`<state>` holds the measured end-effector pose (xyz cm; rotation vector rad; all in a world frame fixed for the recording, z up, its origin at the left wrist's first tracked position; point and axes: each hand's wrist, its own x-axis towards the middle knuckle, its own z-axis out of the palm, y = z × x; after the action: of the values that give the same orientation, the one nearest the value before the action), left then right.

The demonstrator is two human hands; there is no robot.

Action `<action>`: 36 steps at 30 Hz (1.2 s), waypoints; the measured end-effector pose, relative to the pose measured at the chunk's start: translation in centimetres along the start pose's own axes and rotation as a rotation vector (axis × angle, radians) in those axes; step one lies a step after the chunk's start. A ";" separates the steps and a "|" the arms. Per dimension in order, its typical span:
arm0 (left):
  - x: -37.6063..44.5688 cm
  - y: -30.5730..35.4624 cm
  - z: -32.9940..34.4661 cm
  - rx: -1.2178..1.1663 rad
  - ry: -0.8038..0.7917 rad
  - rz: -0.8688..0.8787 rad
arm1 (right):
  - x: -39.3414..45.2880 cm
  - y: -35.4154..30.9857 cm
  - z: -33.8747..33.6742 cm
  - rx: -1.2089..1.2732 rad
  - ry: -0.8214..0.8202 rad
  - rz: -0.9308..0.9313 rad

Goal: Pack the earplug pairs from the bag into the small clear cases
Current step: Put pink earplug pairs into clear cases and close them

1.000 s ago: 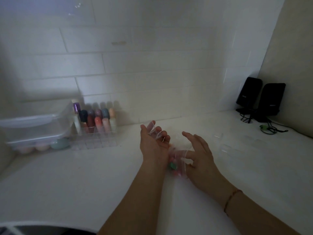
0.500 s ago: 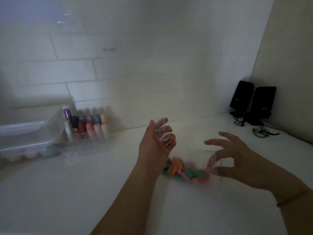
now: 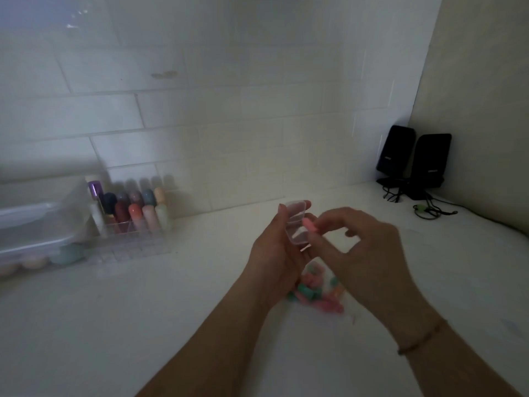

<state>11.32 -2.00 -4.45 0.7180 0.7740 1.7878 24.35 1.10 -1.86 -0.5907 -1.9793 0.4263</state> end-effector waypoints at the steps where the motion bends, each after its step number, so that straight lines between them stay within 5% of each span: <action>1: -0.1 -0.1 0.0 -0.019 -0.021 -0.001 | -0.4 0.0 0.7 -0.035 0.011 -0.003; 17: 0.3 -0.7 -0.5 -0.164 -0.015 -0.082 | -0.8 1.0 2.6 -0.098 -0.013 -0.024; 23: 1.1 0.1 -2.4 -0.458 0.040 -0.048 | 0.9 3.6 -1.5 -0.122 0.229 0.277; 26: 1.4 0.2 -2.9 -0.462 0.094 -0.036 | 0.9 6.1 -3.0 -0.394 -0.125 0.486; 29: 1.5 0.1 -3.0 -0.454 0.123 -0.034 | 0.9 7.1 -4.1 -0.347 -0.497 0.596; 36: 1.4 0.0 -2.9 -0.386 0.132 -0.035 | -0.1 7.2 -3.0 -0.317 -0.862 0.373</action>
<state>8.66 -1.14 -6.01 0.3326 0.4998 1.8929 28.67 7.10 -4.43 -1.1196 -2.7943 0.6779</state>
